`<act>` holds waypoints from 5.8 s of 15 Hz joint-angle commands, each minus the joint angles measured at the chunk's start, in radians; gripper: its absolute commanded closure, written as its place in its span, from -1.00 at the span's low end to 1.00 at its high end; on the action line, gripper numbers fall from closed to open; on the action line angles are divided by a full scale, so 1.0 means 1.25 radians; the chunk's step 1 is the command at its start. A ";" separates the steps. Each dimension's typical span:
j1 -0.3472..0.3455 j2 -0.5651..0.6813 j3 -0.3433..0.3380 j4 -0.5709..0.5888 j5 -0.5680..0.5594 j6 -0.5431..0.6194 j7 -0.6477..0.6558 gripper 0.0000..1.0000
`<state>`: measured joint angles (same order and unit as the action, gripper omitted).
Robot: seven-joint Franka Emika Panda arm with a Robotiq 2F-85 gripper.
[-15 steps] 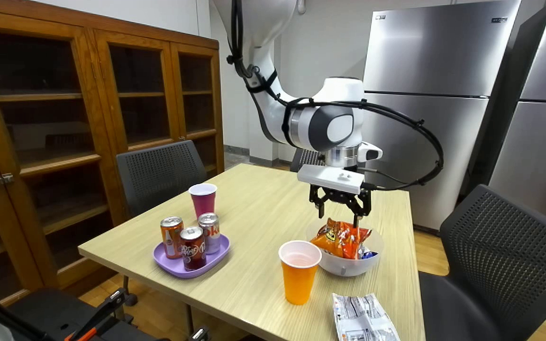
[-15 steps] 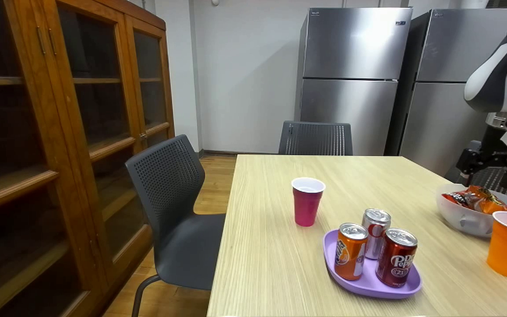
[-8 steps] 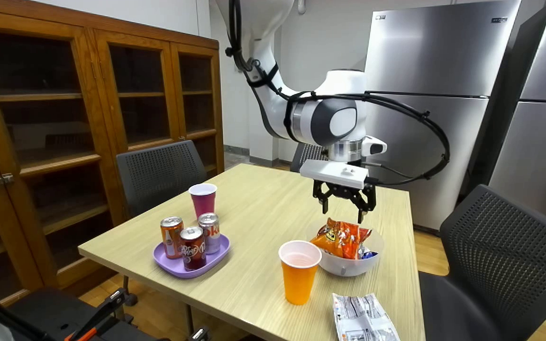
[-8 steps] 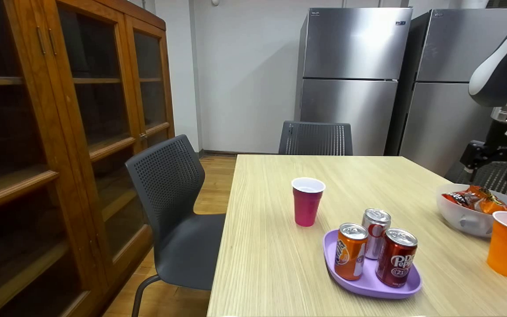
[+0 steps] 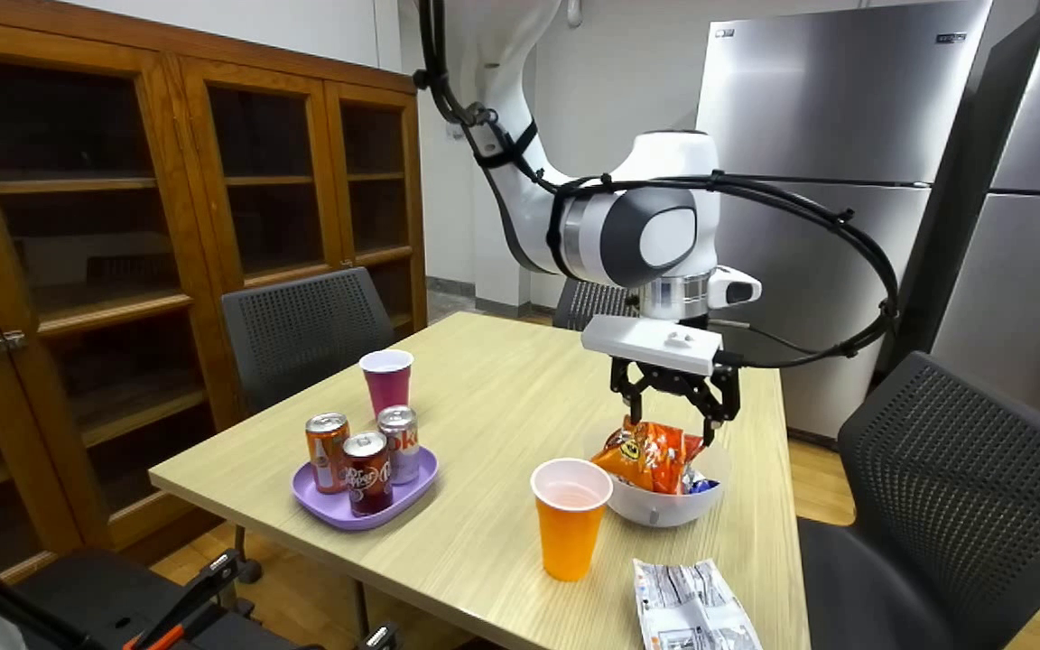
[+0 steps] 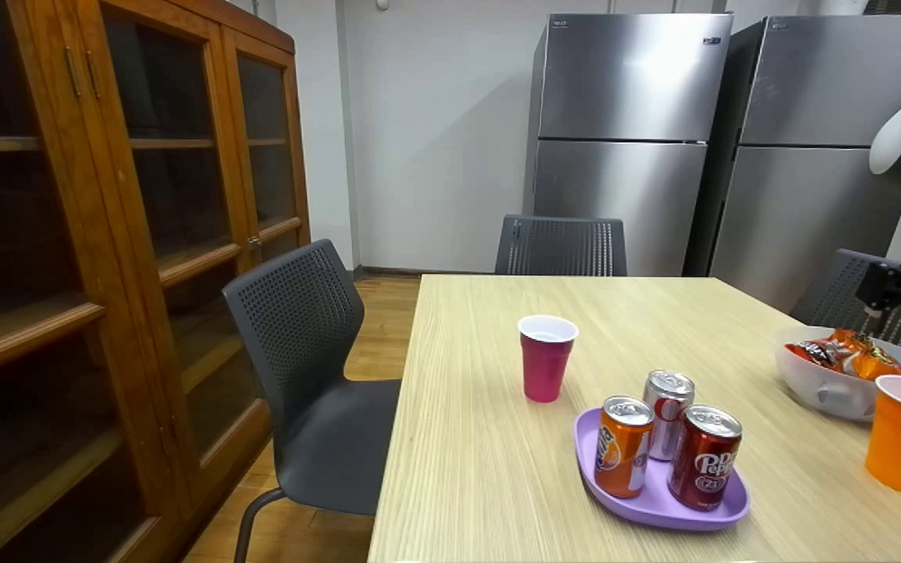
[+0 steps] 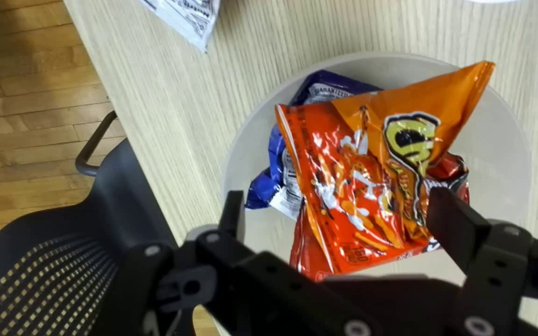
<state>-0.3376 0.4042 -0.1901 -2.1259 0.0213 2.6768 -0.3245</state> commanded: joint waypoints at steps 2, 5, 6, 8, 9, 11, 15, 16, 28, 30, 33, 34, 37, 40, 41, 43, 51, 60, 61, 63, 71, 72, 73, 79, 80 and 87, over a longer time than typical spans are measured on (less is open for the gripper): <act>0.003 -0.070 -0.037 -0.099 -0.043 0.028 0.038 -1.00; -0.006 -0.091 -0.055 -0.134 -0.039 0.029 0.038 -1.00; -0.009 -0.093 -0.060 -0.142 -0.037 0.025 0.038 -1.00; -0.016 -0.090 -0.066 -0.148 -0.025 0.012 0.040 -1.00; -0.021 -0.086 -0.066 -0.148 -0.018 0.008 0.040 -1.00; -0.022 -0.071 -0.075 -0.146 -0.021 0.004 0.056 -1.00; -0.032 -0.044 -0.080 -0.135 -0.022 -0.003 0.059 -1.00; -0.038 -0.036 -0.079 -0.131 -0.023 -0.005 0.047 -1.00; -0.054 0.041 -0.087 -0.107 -0.040 -0.023 0.047 -1.00; -0.060 0.053 -0.085 -0.098 -0.039 -0.031 0.042 -1.00; -0.075 0.081 -0.079 -0.066 -0.035 -0.050 0.030 -1.00; -0.079 0.089 -0.077 -0.055 -0.034 -0.057 0.028 -1.00; -0.095 0.114 -0.065 -0.022 -0.030 -0.079 0.010 -1.00; -0.100 0.140 -0.058 0.009 -0.032 -0.102 0.000 -1.00; -0.100 0.147 -0.056 0.017 -0.032 -0.107 -0.003 -1.00; -0.101 0.159 -0.050 0.032 -0.032 -0.118 -0.007 -1.00; -0.100 0.179 -0.045 0.067 -0.032 -0.140 -0.004 -1.00; -0.089 0.186 -0.047 0.077 -0.039 -0.135 0.009 -0.16; -0.089 0.185 -0.047 0.077 -0.039 -0.136 0.009 -0.02; -0.088 0.186 -0.047 0.079 -0.040 -0.136 0.012 0.29; -0.086 0.184 -0.048 0.080 -0.042 -0.134 0.013 1.00; -0.086 0.183 -0.048 0.079 -0.042 -0.133 0.013 0.98; -0.085 0.180 -0.049 0.077 -0.043 -0.132 0.013 0.99; -0.077 0.145 -0.054 0.066 -0.051 -0.112 0.016 0.98; -0.074 0.136 -0.056 0.063 -0.054 -0.107 0.016 0.98; -0.039 0.048 -0.075 0.032 -0.114 -0.073 0.041 0.98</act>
<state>-0.4153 0.5414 -0.2667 -2.0358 -0.0746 2.5626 -0.3021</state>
